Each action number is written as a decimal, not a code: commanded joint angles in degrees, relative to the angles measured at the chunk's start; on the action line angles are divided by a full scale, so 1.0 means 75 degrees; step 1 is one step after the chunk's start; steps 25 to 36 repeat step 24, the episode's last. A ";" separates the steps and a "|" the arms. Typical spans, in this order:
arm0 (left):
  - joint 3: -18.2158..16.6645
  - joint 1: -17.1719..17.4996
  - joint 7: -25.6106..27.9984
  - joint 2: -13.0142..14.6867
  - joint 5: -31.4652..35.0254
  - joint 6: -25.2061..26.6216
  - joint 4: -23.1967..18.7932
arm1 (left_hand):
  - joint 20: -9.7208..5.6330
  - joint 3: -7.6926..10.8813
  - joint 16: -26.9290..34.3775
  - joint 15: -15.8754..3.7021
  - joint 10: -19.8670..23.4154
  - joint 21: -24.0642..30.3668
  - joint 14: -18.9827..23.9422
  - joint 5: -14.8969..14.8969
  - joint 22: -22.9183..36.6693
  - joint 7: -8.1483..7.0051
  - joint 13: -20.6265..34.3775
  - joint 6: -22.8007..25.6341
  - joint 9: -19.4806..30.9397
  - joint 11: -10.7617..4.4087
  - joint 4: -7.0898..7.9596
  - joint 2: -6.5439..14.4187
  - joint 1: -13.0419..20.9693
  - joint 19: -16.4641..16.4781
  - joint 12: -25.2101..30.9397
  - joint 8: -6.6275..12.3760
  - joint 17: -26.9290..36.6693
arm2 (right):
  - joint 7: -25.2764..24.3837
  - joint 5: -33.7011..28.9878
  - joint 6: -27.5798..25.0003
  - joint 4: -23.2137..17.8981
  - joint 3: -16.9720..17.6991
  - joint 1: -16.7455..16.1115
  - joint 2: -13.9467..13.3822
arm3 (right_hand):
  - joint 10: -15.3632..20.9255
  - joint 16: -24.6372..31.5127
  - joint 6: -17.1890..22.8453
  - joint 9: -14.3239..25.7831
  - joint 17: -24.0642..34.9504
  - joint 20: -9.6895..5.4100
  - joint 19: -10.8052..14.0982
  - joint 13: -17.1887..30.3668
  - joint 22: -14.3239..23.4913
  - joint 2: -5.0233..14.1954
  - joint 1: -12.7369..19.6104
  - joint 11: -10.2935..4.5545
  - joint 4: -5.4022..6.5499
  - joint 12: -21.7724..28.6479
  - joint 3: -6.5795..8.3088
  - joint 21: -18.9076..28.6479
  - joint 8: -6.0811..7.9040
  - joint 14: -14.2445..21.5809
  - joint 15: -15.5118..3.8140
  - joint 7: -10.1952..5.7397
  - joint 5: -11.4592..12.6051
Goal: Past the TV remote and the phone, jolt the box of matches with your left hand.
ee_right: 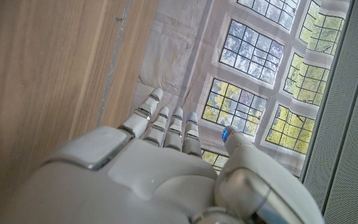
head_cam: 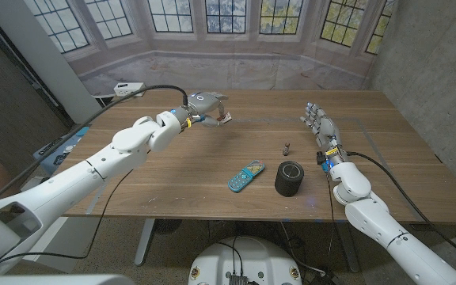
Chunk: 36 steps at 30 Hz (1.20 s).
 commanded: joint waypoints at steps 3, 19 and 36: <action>0.0252 -0.0033 -0.0198 -0.0261 -0.0189 -0.0427 0.0093 | -0.0010 0.0048 -0.0012 0.0019 0.0041 -0.0001 0.0014 0.0031 0.0018 -0.0018 0.0023 0.0005 0.0027 0.0018 0.0012 0.0382 0.0307 0.0015 -0.0007 -0.0006 0.0042 | 0.0007 0.0020 0.0046 0.0030 -0.0026 0.0005 0.0042 | 0.0085 0.0035 0.0055 0.0010 0.0026 -0.0472 0.0093 0.0000 0.0028 -0.0008 -0.0013 0.0011 -0.0062 -0.0006 0.0003 0.0012 0.0030 0.0073 -0.0161 0.0017 -0.0003; 0.0364 0.0052 -0.0324 -0.0438 -0.0469 -0.0701 0.0112 | 0.0000 0.0057 -0.0012 0.0035 0.0025 -0.0006 0.0009 0.0033 0.0018 0.0008 0.0023 0.0008 0.0029 0.0013 0.0013 0.0383 0.0289 0.0002 -0.0012 -0.0013 0.0042 | -0.0128 -0.0018 0.0001 -0.0215 0.0066 -0.0210 -0.0062 | 0.0097 0.0033 0.0061 0.0010 0.0028 -0.0467 0.0097 0.0002 0.0028 -0.0003 -0.0019 0.0002 -0.0071 -0.0007 0.0010 0.0008 0.0029 0.0081 -0.0162 0.0020 -0.0003; 0.0406 0.0071 -0.0361 -0.0458 -0.0448 -0.0746 0.0102 | 0.0000 0.0060 -0.0010 0.0046 0.0034 -0.0006 0.0014 0.0034 0.0018 0.0002 0.0023 0.0007 0.0034 0.0027 0.0013 0.0384 0.0285 0.0000 -0.0008 -0.0014 0.0041 | -0.0138 -0.0035 0.0045 -0.0181 0.0065 -0.0219 -0.0033 | 0.0101 0.0032 0.0059 0.0010 0.0029 -0.0466 0.0098 0.0002 0.0028 -0.0006 -0.0022 0.0002 -0.0074 -0.0007 0.0011 0.0007 0.0027 0.0081 -0.0159 0.0017 -0.0003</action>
